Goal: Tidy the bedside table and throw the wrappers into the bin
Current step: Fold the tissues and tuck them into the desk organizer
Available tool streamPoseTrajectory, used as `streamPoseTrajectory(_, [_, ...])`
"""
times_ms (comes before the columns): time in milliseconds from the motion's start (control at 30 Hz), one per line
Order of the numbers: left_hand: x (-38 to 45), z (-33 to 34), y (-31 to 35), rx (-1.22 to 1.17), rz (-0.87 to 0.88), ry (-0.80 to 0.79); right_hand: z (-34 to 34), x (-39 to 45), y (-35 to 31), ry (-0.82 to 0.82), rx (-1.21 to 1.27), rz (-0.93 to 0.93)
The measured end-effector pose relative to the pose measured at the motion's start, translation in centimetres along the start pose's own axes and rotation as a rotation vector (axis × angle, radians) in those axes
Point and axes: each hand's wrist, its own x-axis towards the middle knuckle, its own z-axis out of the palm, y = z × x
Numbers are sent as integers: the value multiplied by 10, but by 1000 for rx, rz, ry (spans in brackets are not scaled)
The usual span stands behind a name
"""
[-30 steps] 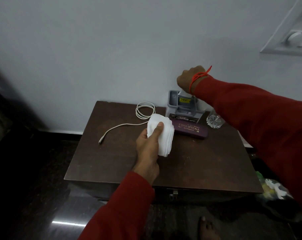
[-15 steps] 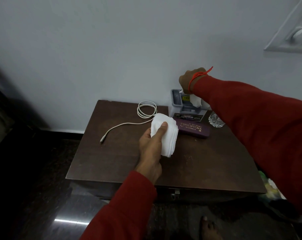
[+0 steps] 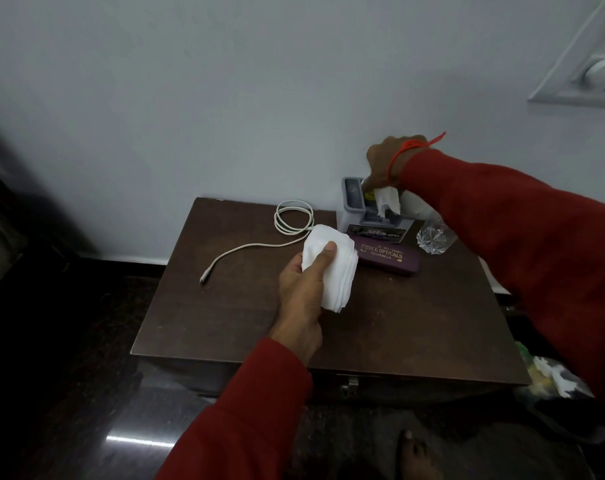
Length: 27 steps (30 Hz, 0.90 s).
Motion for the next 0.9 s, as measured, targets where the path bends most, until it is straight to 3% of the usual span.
streamPoseTrajectory(100, [-1, -1, 2, -4, 2, 0, -5, -29, 1, -57, -89, 10])
streamPoseTrajectory(233, [-3, 1, 0, 1, 6, -4, 3, -36, 10, -48, -30, 3])
streamPoseTrajectory(333, [-3, 3, -3, 5, 9, 3, 2, -36, 15, 128, -11, -48])
streamPoseTrajectory(433, [-2, 5, -5, 10, 2, 10, 1, -33, 16, 338, -169, -78])
streamPoseTrajectory(567, [0, 5, -6, 14, 1, 21, 7, -26, 12, 393, -354, -153])
streamPoseTrajectory(700, [2, 2, -6, 17, 4, 20, 15, -17, 18, 435, -251, -152])
streamPoseTrajectory(900, [2, 2, -7, 30, 8, 21, 33, -12, 18, 642, -104, -197])
